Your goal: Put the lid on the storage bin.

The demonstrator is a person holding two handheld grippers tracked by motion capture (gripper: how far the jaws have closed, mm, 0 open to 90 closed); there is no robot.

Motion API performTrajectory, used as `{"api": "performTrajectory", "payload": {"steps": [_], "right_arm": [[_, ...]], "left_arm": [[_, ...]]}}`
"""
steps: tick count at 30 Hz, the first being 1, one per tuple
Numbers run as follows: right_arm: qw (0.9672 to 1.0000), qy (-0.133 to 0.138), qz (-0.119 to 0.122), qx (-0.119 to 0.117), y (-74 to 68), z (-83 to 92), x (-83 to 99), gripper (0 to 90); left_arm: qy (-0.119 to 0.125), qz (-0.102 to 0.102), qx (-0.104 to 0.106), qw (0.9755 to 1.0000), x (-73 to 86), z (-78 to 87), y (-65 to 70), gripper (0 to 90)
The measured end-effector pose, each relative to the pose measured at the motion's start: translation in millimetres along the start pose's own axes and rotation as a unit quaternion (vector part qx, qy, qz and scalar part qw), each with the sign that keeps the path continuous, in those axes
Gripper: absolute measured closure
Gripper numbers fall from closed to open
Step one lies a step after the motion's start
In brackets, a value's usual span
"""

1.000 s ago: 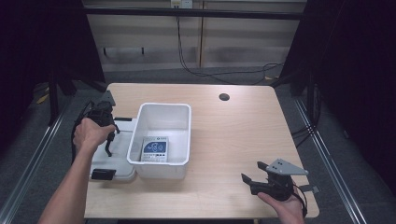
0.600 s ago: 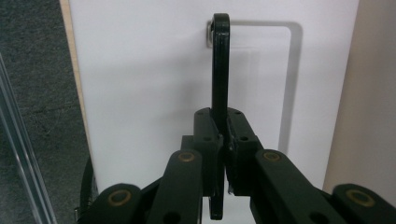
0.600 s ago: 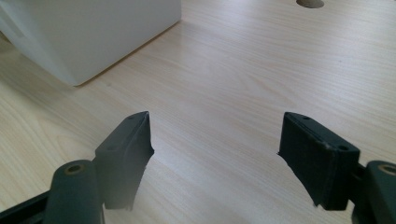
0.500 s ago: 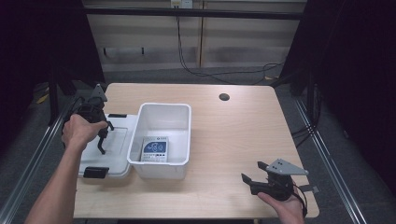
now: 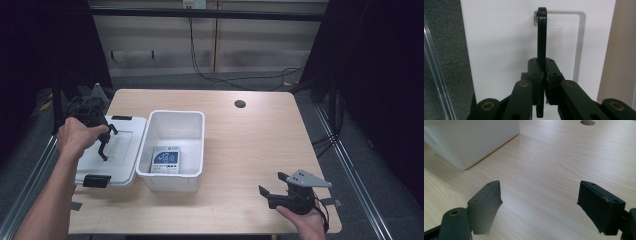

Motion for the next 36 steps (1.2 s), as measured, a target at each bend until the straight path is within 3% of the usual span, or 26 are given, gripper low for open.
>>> {"api": "performTrajectory", "payload": {"steps": [6, 24, 31, 35, 36], "right_arm": [[1.0, -0.001, -0.009, 0.0, 1.5, 0.0, -0.2, 17.0], [1.0, -0.006, -0.006, -0.003, 0.2, -0.3, 0.6, 17.0], [0.9999, -0.01, -0.004, -0.002, 0.0, -0.9, 1.4, 17.0], [0.9999, -0.014, -0.002, -0.001, -0.2, -1.5, 2.3, 17.3], [0.9999, -0.015, -0.003, -0.001, -0.4, -1.5, 2.5, 17.4]], "left_arm": [[0.013, 0.011, 0.0, 0.9998, 1.2, 14.1, -5.9, 85.0], [0.019, 0.005, 0.014, 0.9997, 4.4, 45.2, -8.6, 85.0], [0.025, 0.008, 0.018, 0.9995, 4.6, 57.7, -3.9, 85.1], [0.031, 0.002, 0.036, 0.9989, 2.3, 63.4, 2.7, 85.1], [0.029, 0.001, 0.028, 0.9992, 1.9, 65.9, 5.8, 85.1]]}}
Point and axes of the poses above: each handheld gripper's, and its own axes: z roughly backward along the jaws, x roughly out of its underside, y roughly to its right, the point moved 7 cm from there along -z, roughly forward along the jaws, and after that the axes turned 10 degrees about x, right-handed, at the moved point
